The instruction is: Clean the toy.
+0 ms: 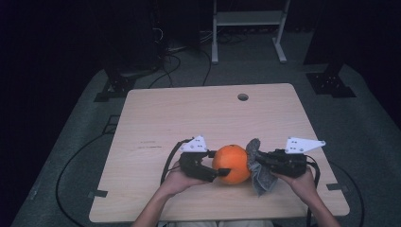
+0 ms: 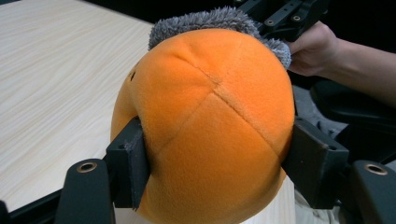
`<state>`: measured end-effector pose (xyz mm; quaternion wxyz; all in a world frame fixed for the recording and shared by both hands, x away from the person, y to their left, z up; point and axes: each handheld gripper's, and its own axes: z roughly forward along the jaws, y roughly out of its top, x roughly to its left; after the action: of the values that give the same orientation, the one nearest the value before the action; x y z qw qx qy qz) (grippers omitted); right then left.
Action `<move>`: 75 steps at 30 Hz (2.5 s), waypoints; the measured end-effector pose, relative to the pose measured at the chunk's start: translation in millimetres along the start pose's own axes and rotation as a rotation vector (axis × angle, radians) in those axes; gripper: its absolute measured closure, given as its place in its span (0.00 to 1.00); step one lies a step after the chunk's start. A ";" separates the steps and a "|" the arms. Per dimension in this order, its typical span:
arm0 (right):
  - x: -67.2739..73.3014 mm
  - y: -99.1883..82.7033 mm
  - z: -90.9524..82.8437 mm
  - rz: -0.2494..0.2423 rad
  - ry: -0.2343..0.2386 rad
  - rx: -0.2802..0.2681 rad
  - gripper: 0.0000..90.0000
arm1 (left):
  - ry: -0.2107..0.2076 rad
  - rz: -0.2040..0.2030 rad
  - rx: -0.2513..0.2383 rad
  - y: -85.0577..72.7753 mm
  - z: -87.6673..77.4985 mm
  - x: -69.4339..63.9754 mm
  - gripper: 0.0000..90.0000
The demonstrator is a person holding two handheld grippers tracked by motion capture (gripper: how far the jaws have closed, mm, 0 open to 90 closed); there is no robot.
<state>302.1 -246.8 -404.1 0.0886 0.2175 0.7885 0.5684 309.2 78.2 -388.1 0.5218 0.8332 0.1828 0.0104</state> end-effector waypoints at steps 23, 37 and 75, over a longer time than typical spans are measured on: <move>17.5 22.5 54.3 -0.093 0.069 0.058 0.88 | 0.065 0.022 0.054 -22.9 -3.2 9.8 0.15; -1.8 1.6 39.1 -0.031 0.056 0.039 0.88 | -0.056 0.075 0.018 -33.1 15.1 37.6 0.26; -3.6 5.8 17.9 -0.081 -0.007 0.117 0.88 | -0.026 0.032 0.055 -16.1 35.9 33.8 0.27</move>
<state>313.7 -231.5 -405.2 0.1015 0.1924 0.8281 0.5167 343.5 64.1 -424.4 0.5008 0.8501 0.1629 0.0031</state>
